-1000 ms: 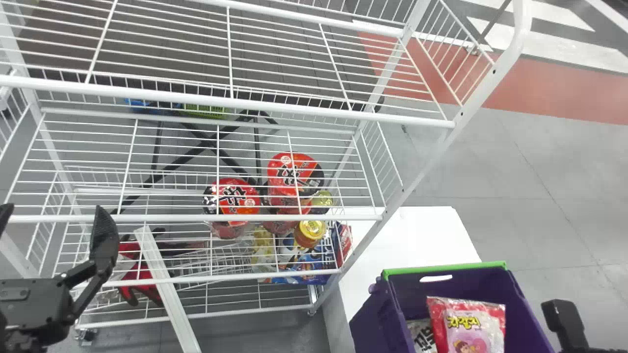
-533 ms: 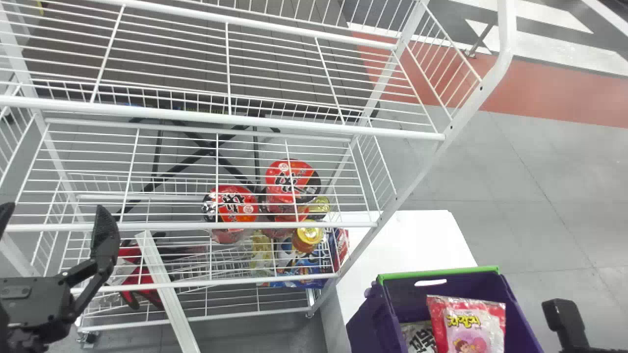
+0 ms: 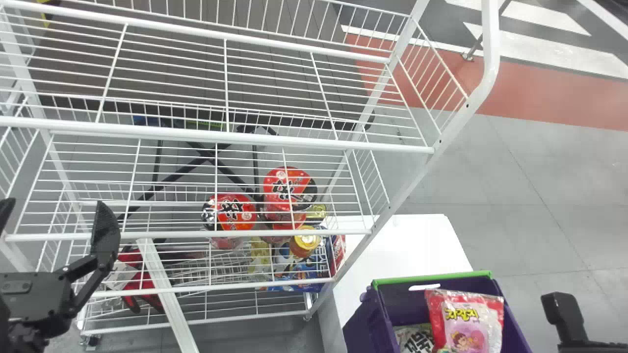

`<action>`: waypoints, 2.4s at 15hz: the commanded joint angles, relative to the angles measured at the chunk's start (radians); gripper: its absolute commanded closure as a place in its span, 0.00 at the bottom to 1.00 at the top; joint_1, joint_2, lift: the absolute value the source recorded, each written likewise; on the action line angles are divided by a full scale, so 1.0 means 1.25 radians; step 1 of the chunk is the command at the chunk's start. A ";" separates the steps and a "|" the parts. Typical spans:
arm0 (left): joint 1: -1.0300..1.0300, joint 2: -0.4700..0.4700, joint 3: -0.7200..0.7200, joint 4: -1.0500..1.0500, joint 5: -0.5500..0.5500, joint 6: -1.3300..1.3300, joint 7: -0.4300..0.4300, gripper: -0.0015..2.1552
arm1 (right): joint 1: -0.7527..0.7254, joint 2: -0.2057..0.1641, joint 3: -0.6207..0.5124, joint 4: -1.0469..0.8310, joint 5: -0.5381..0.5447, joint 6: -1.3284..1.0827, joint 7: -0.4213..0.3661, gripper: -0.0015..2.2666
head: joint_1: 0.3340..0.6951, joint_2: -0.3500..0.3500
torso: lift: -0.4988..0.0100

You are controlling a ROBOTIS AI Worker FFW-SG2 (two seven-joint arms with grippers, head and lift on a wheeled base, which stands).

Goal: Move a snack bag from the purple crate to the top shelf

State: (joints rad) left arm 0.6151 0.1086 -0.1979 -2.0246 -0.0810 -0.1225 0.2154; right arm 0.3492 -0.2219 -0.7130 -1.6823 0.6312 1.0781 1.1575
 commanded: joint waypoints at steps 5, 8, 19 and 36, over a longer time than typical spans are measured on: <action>0.009 0.003 -0.001 -0.015 0.000 0.014 0.001 0.05 | -0.001 0.004 -0.006 -0.026 0.003 0.016 0.021 0.57 | 1.00 0.00 | 0.64; 0.011 0.004 -0.007 -0.015 -0.003 0.016 0.001 0.05 | -0.001 0.004 -0.011 -0.031 0.001 0.021 0.031 0.57 | 1.00 0.00 | 0.66; 0.020 0.004 -0.009 -0.017 -0.003 0.014 0.002 0.05 | 0.010 0.006 -0.013 -0.027 -0.010 0.006 0.030 0.57 | 1.00 0.00 | 0.75; 0.027 0.005 -0.010 -0.021 -0.008 0.007 0.012 0.05 | 0.014 0.006 -0.013 -0.026 -0.013 0.006 0.031 0.57 | 1.00 0.00 | 0.88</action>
State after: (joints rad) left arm 0.6489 0.1150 -0.2102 -2.0517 -0.0905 -0.1147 0.2290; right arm 0.3653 -0.2147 -0.7286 -1.7143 0.6151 1.0847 1.1954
